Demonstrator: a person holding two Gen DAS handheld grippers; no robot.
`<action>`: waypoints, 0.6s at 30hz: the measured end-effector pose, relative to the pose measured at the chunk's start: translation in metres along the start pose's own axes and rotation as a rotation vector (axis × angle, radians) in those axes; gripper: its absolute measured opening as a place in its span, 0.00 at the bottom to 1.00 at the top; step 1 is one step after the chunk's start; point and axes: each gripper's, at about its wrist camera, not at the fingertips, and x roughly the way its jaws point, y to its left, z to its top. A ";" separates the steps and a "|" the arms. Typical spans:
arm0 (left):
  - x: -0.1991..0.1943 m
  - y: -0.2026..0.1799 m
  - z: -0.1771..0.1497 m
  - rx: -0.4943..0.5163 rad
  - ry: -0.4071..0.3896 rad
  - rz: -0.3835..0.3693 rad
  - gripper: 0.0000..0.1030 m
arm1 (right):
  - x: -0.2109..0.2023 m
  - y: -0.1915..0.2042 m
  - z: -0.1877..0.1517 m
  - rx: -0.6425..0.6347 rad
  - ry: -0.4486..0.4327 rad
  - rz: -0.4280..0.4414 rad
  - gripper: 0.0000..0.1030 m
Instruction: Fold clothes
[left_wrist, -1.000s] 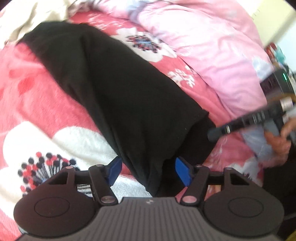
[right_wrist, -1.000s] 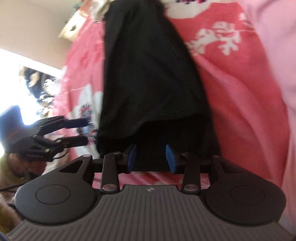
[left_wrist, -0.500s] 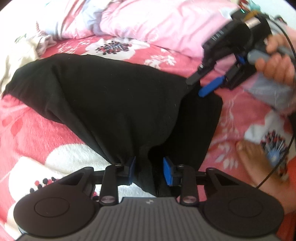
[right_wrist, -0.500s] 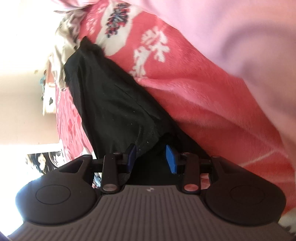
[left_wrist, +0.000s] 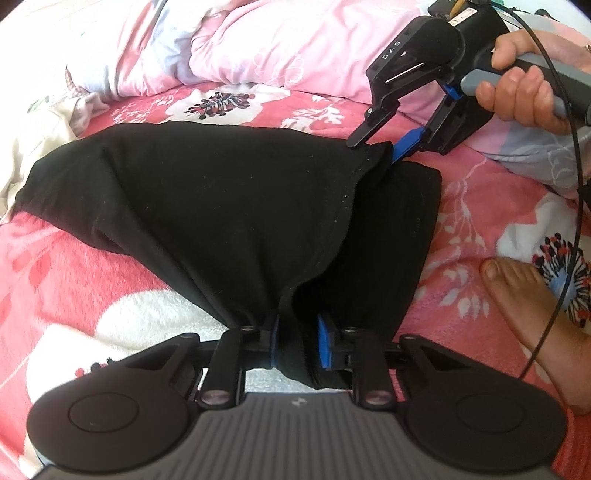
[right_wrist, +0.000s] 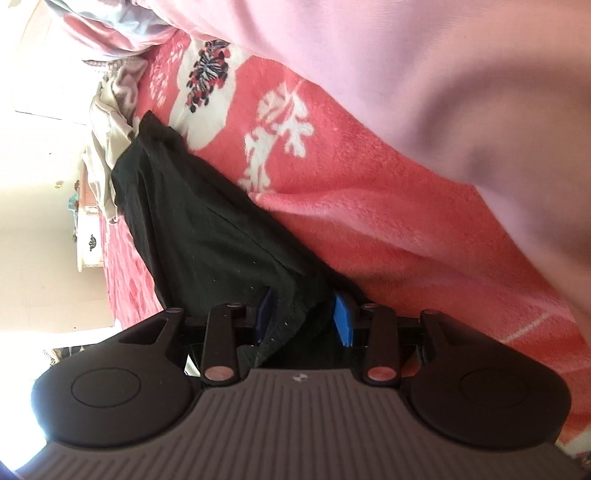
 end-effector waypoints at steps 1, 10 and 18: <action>0.000 0.000 0.000 0.003 0.001 0.003 0.19 | 0.000 0.000 0.000 -0.009 -0.003 0.005 0.33; -0.003 -0.002 0.001 -0.024 -0.001 0.034 0.14 | 0.004 0.013 -0.002 -0.170 -0.018 -0.007 0.04; -0.003 -0.002 0.000 -0.048 -0.010 0.054 0.13 | -0.017 0.032 -0.011 -0.331 -0.065 0.026 0.03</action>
